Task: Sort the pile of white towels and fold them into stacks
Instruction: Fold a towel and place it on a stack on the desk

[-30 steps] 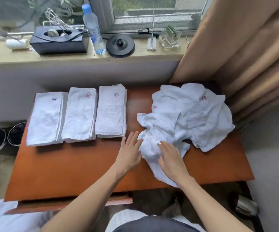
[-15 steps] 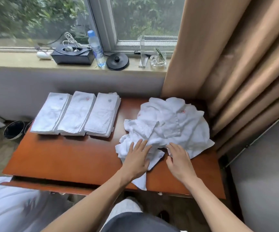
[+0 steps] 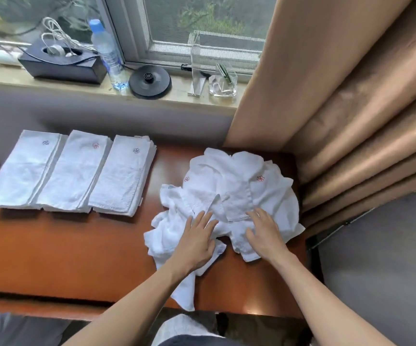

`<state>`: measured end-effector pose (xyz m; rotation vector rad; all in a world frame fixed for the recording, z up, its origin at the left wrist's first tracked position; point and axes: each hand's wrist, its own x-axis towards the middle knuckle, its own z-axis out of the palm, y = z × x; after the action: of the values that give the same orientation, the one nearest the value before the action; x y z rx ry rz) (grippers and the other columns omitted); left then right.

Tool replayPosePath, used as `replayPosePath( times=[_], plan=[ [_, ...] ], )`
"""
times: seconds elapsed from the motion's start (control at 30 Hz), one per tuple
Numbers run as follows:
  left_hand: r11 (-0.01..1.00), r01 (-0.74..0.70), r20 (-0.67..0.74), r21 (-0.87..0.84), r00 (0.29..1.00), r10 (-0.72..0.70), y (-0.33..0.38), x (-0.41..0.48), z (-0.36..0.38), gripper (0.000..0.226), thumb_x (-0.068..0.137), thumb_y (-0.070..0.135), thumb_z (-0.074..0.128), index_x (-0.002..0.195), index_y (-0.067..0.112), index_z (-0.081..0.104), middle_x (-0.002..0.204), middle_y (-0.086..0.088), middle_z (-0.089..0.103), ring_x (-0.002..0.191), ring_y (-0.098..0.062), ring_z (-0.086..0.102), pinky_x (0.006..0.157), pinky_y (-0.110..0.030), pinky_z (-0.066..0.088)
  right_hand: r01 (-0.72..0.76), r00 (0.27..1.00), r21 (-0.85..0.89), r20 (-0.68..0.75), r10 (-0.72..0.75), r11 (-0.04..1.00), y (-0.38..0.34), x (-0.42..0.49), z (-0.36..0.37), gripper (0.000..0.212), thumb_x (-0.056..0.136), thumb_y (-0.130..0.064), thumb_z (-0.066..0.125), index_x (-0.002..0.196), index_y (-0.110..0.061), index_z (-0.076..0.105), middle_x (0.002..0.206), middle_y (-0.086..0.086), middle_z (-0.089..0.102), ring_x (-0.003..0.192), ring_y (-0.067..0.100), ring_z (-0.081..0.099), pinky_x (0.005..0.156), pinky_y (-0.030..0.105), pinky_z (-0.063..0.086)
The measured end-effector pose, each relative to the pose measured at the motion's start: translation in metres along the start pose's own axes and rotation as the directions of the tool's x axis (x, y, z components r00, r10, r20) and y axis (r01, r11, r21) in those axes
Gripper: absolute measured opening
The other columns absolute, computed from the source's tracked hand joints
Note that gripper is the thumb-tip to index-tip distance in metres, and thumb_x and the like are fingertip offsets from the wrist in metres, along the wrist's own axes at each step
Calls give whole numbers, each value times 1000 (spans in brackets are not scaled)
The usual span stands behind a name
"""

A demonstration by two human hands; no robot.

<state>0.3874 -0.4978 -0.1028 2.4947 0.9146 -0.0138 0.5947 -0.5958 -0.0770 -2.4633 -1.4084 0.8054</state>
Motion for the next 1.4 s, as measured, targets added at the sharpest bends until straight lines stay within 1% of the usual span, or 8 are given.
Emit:
replayPosePath(
  times=[0.17, 0.37, 0.6, 0.77, 0.93, 1.1, 1.23, 1.4],
  plan=[
    [999, -47, 30, -8, 998, 47, -2, 40, 3, 54, 100, 21, 45, 154, 18, 37, 171, -3, 16, 159, -26, 5, 128, -47, -2, -56, 998, 115, 11, 55, 992, 16, 47, -4, 54, 102, -17, 51, 156, -19, 42, 171, 1, 16, 155, 22, 12, 126, 36, 17],
    [971, -89, -58, -220, 995, 79, -12, 36, -13, 46, 100, 12, 54, 145, 13, 52, 160, -4, 39, 149, -25, 33, 125, -41, 19, -84, 995, 196, -38, 93, 977, 2, 55, 20, 37, 105, -15, 48, 140, -13, 60, 137, 6, 50, 132, 26, 40, 114, 34, 33],
    [957, -73, -83, -280, 995, 52, 28, 53, -9, 55, 94, 7, 58, 149, 6, 48, 157, -10, 42, 144, -25, 39, 119, -20, 18, 59, 980, 397, -198, 23, 916, -9, 34, -13, 34, 103, -5, 45, 123, -15, 71, 117, -6, 59, 111, 10, 60, 100, 25, 47],
    [965, 13, -149, -261, 987, -54, 62, 70, -5, 61, 83, 7, 66, 143, 0, 53, 138, -18, 54, 123, -30, 51, 107, -34, 38, 203, 968, 477, -229, -102, 855, -1, 27, -56, 40, 100, 5, 43, 120, -12, 73, 112, -5, 61, 105, 9, 62, 96, 27, 52],
    [957, 194, -274, -216, 929, -250, 102, 80, -2, 15, 95, 18, 53, 104, 8, 61, 102, -10, 63, 94, -30, 58, 82, -42, 45, 305, 949, 518, -240, -207, 799, 24, 15, -98, 44, 99, 6, 45, 121, -18, 74, 105, -16, 59, 103, 0, 59, 91, 13, 46],
    [901, 361, -312, -241, 850, -424, 134, 84, -6, 27, 102, 29, 46, 82, 13, 53, 78, -5, 64, 74, -28, 58, 66, -38, 40, 424, 901, 528, -328, -283, 736, 59, 12, -138, 49, 93, 10, 49, 118, -24, 75, 107, -33, 59, 107, 1, 60, 97, 16, 45],
    [880, 338, -419, -333, 783, -459, 171, 88, -21, 22, 97, 32, 51, 80, 18, 46, 73, 1, 61, 69, -22, 57, 64, -40, 46, 467, 880, 506, -351, -321, 725, 92, 13, -168, 38, 93, 7, 63, 118, -18, 75, 117, -11, 61, 108, 12, 65, 98, 30, 53],
    [906, 287, -586, -313, 692, -421, 216, 95, -54, 25, 90, 21, 59, 78, 20, 36, 63, 2, 52, 64, -29, 53, 59, -43, 45, 536, 825, 458, -465, -322, 710, 125, 10, -198, 9, 92, -15, 78, 93, -23, 75, 99, -9, 60, 88, 5, 65, 81, 18, 51]
  ],
)
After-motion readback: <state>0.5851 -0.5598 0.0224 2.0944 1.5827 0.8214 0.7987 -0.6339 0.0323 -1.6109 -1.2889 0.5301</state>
